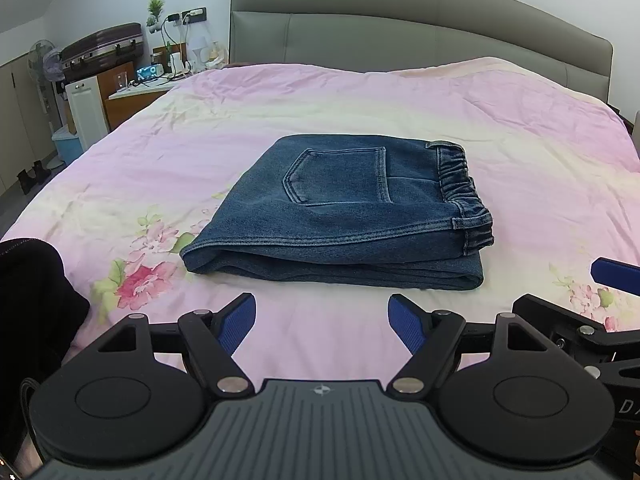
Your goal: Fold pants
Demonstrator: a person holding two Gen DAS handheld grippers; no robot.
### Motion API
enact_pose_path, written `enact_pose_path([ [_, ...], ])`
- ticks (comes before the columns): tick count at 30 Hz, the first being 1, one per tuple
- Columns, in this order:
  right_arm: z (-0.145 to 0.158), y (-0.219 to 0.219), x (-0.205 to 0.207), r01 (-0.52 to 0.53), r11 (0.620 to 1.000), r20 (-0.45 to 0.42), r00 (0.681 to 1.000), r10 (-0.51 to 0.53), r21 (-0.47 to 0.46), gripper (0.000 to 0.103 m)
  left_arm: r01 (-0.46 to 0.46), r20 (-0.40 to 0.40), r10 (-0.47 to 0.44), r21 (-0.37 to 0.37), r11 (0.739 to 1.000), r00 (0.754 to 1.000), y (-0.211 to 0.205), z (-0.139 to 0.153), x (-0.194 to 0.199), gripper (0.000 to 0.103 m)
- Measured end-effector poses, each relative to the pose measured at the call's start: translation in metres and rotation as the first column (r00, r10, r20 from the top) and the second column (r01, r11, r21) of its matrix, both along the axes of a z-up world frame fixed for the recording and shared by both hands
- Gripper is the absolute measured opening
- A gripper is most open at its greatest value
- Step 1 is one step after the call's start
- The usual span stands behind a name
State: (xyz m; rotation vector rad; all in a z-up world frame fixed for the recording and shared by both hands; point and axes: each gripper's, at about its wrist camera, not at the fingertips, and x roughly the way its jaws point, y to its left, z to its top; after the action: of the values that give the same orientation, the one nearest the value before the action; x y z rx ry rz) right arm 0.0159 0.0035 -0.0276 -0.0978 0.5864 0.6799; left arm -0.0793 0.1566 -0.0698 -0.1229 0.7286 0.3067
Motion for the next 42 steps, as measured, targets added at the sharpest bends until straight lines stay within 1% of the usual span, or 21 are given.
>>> enact_pose_path([
  [27, -0.0007, 0.0001, 0.0002, -0.001, 1.000, 0.001, 1.000, 0.001, 0.001, 0.096, 0.024, -0.006, -0.024, 0.021, 0.999, 1.000, 0.0021, 0.0008, 0.0018, 0.088],
  [31, -0.0006, 0.0001, 0.0000, -0.001, 1.000, 0.000, 1.000, 0.001, 0.000, 0.096, 0.038, -0.008, -0.038, 0.026, 0.999, 0.999, 0.0027, 0.0009, 0.0027, 0.086],
  [42, -0.0012, -0.0010, -0.0002, -0.003, 1.000, 0.000, 1.000, 0.003, 0.002, 0.096, 0.053, -0.008, -0.052, 0.043, 0.998, 0.999, 0.0017, 0.0006, 0.0048, 0.086],
])
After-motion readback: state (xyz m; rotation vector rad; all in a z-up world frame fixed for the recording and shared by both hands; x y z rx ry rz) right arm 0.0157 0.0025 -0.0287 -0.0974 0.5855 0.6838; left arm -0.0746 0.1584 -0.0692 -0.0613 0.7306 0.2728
